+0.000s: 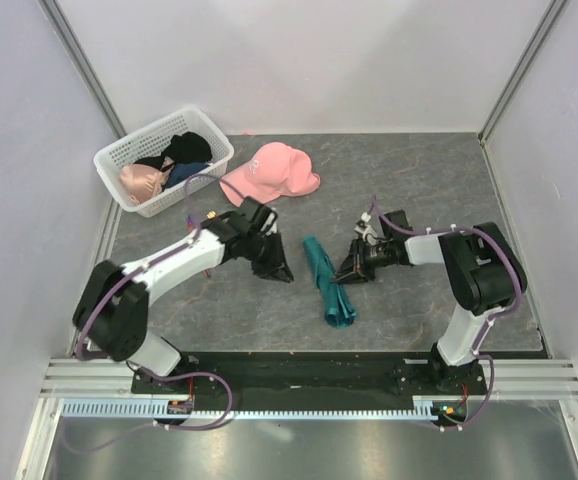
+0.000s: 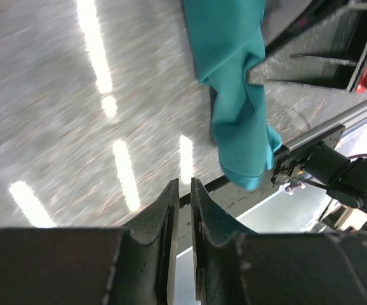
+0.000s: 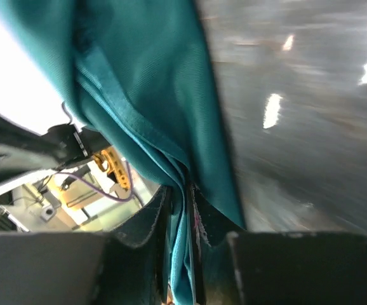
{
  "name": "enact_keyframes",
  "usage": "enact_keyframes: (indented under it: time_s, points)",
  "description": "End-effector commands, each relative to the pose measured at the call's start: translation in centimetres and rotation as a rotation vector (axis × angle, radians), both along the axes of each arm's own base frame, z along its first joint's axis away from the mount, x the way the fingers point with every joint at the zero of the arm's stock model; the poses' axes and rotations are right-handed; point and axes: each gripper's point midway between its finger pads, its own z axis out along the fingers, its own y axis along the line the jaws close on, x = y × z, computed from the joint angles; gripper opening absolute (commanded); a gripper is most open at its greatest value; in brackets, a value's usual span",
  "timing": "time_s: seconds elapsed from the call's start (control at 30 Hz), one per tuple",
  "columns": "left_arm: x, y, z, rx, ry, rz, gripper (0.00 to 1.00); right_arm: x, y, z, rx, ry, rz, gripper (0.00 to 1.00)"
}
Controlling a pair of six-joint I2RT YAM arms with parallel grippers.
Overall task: Fold the napkin into a case and place the utensils inside
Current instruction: Turn over the smaller rectangle-folded napkin at the center of the board, then smooth out the smaller rectangle-folded napkin at the center of the board.
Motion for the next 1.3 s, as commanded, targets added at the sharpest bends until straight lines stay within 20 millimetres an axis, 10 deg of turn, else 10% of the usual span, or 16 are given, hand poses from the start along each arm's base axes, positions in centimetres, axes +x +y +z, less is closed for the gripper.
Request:
enact_keyframes:
  time_s: [0.0, 0.3, 0.53, 0.83, 1.27]
  points:
    - [3.9, -4.0, 1.7, -0.064, -0.084, 0.023, 0.19, 0.8, -2.5, 0.0, -0.067, -0.056, 0.048, 0.24]
    - [4.2, -9.7, 0.9, -0.130, -0.064, -0.080, 0.19, 4.0, -13.3, 3.0, -0.542, -0.107, -0.162, 0.62]
    - [6.7, -11.6, 1.8, -0.170, -0.093, -0.112, 0.19, 0.6, -10.6, 7.0, -0.584, -0.134, -0.128, 0.62]
    - [10.2, -16.2, 0.9, -0.276, -0.085, -0.141, 0.19, -1.7, -10.4, 3.1, -0.576, -0.038, -0.144, 0.23]
    - [14.3, -19.0, -5.1, -0.260, -0.006, -0.144, 0.19, -3.7, -11.7, -1.2, -0.656, 0.018, -0.131, 0.21]
